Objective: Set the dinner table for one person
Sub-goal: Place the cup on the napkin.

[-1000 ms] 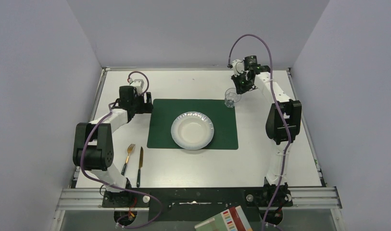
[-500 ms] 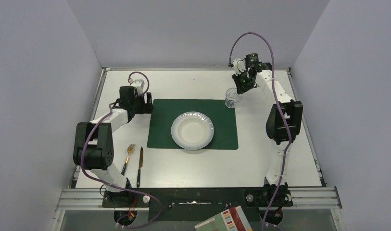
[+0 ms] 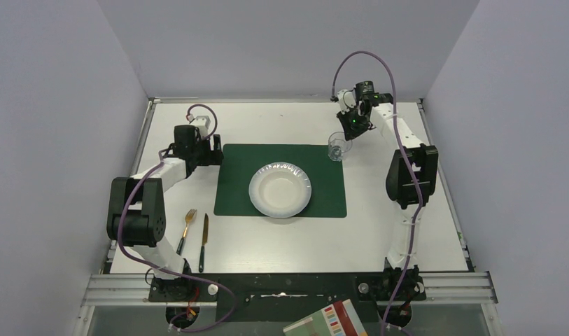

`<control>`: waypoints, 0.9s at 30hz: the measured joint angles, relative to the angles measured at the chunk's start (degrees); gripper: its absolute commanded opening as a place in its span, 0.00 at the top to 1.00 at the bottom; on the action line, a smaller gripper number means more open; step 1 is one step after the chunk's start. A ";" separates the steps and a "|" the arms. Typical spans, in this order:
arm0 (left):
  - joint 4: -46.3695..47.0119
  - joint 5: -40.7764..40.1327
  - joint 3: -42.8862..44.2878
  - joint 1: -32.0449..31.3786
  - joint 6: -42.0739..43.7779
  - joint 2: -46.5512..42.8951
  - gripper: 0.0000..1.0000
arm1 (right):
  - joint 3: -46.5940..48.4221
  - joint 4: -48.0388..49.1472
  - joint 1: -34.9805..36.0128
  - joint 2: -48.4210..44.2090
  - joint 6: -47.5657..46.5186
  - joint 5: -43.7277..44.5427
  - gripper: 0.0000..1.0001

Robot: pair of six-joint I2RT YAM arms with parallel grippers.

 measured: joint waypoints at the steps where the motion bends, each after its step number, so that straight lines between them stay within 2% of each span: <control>1: 0.00 0.00 0.02 0.00 0.00 0.04 0.26 | 0.00 0.04 -0.02 0.22 -0.09 0.07 1.00; 4: -0.04 0.02 0.13 0.00 0.00 0.07 0.26 | 0.00 0.37 -0.02 0.79 -0.26 0.42 0.90; 9: -0.04 0.17 0.22 0.00 0.00 0.09 0.26 | 0.00 0.61 -0.07 0.81 -0.24 0.50 0.57; 12: -0.04 0.20 0.24 0.00 0.00 0.15 0.26 | 0.00 0.92 -0.07 0.81 -0.35 0.50 0.43; 15: -0.22 0.26 0.50 0.00 0.00 0.24 0.26 | 0.00 1.46 -0.07 0.81 -0.24 0.46 0.38; 23: -0.44 0.35 0.76 0.00 0.07 0.28 0.27 | -0.17 5.31 0.04 -0.24 1.90 0.39 0.35; 25: -1.11 -0.55 1.09 0.00 0.63 0.28 0.26 | -2.82 9.20 0.42 -3.39 2.58 0.44 0.34; 27: -3.19 -3.48 2.64 0.02 1.75 0.24 0.25 | -8.66 12.96 0.70 -10.45 2.60 -0.17 0.34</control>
